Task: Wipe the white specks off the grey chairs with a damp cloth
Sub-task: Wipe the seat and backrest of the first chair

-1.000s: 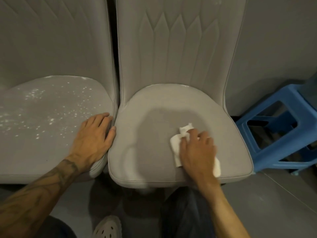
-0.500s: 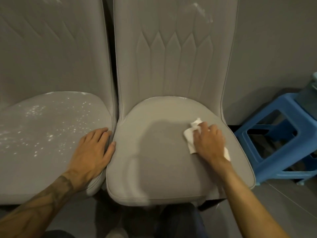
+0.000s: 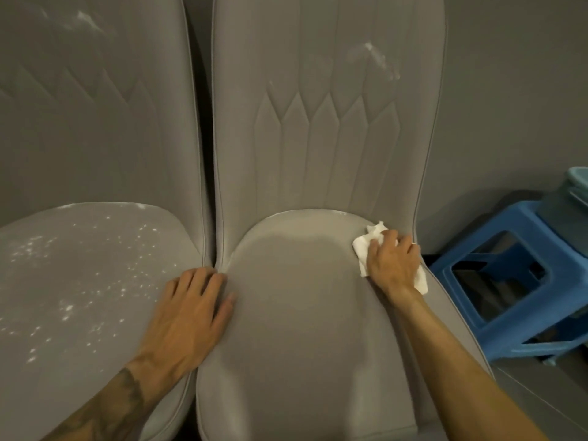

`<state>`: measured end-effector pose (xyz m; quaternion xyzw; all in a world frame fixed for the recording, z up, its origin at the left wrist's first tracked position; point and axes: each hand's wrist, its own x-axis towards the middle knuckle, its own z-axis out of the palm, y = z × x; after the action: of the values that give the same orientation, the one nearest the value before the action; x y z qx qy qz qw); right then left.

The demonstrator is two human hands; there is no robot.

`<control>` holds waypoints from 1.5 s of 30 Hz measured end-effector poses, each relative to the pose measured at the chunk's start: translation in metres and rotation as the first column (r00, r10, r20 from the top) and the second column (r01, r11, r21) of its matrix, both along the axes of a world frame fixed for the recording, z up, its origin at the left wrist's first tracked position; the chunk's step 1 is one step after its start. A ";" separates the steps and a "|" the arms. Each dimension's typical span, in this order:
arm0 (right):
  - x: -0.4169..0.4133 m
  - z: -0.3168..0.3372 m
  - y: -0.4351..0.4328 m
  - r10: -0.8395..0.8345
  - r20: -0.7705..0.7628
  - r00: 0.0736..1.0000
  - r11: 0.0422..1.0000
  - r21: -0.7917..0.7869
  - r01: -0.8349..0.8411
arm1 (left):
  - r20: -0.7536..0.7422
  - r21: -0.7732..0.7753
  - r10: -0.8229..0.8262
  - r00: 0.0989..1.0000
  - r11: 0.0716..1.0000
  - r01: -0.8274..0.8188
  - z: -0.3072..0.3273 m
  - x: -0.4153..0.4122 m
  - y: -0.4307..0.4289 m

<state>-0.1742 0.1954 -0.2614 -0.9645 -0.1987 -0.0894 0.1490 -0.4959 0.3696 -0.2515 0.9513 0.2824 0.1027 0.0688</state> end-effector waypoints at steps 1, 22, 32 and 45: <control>-0.001 0.003 0.012 -0.042 -0.027 0.999 0.999 0.008 0.042 | 0.016 -0.006 0.006 1.000 1.000 -0.005 -0.001 0.000 0.000; 0.001 0.006 0.038 -0.022 -0.054 0.998 0.999 0.044 0.025 | 0.027 0.060 0.060 0.998 0.996 -0.061 -0.001 0.005 0.002; 0.021 0.004 0.072 -0.026 -0.009 1.000 0.999 -0.024 0.026 | 0.082 0.100 0.070 0.994 0.992 -0.078 -0.011 0.023 0.013; 0.029 0.001 0.105 0.289 0.034 0.957 0.937 -0.217 -0.275 | 0.162 0.095 0.049 0.986 0.993 -0.066 -0.030 0.027 0.025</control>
<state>-0.1453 0.3005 -0.2604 -0.9329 -0.3480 -0.0772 0.0511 -0.4692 0.3949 -0.2819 0.9337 0.2979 0.1943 0.0402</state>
